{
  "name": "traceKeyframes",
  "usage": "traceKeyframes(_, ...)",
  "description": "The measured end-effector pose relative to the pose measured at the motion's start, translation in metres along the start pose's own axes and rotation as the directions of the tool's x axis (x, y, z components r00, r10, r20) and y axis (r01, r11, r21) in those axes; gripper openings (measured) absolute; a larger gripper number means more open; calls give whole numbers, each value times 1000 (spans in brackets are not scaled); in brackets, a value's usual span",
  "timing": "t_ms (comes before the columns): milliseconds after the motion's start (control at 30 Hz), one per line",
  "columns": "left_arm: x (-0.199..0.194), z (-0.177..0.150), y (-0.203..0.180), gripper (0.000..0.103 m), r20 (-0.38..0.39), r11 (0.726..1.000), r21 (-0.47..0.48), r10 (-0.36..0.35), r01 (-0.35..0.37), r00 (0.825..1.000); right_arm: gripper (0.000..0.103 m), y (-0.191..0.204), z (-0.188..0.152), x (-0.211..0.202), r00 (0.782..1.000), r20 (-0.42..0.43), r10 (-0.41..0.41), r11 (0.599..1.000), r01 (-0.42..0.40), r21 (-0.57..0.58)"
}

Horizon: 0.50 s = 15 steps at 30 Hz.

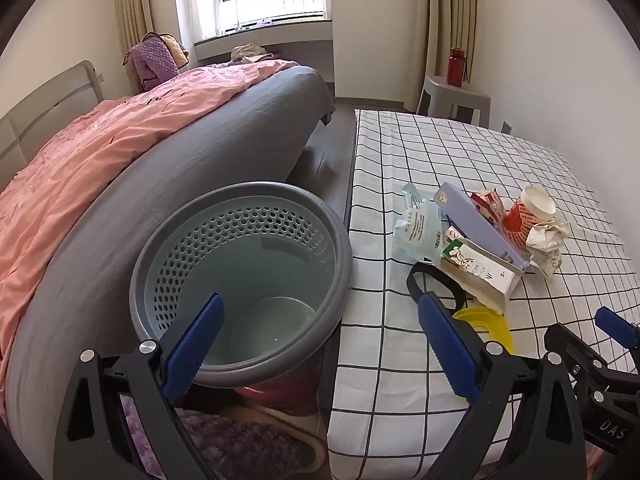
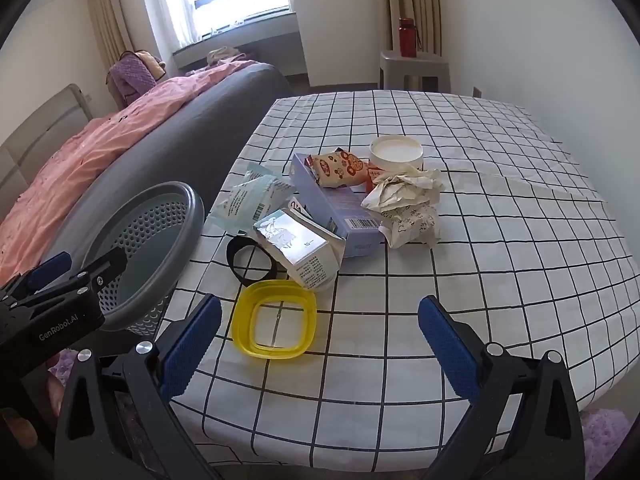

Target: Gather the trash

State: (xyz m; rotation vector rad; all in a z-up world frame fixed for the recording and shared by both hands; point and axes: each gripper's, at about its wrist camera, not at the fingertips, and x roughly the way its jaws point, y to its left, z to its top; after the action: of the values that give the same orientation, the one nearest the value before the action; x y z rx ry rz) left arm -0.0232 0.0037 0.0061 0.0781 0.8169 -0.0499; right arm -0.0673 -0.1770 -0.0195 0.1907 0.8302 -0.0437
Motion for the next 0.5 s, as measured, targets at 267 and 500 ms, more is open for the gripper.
traceKeyframes(267, -7, -3, 2, 93, 10, 1000, -6, 1, -1, 1000, 97, 1, -1, -7, 1000, 21, 1, 1000, 0, -6)
traceKeyframes(500, -12, -4, 3, 93, 17, 1000, -6, 6, -6, 1000, 97, 1, -4, -10, 999, 34, 6, 1000, -6, -4)
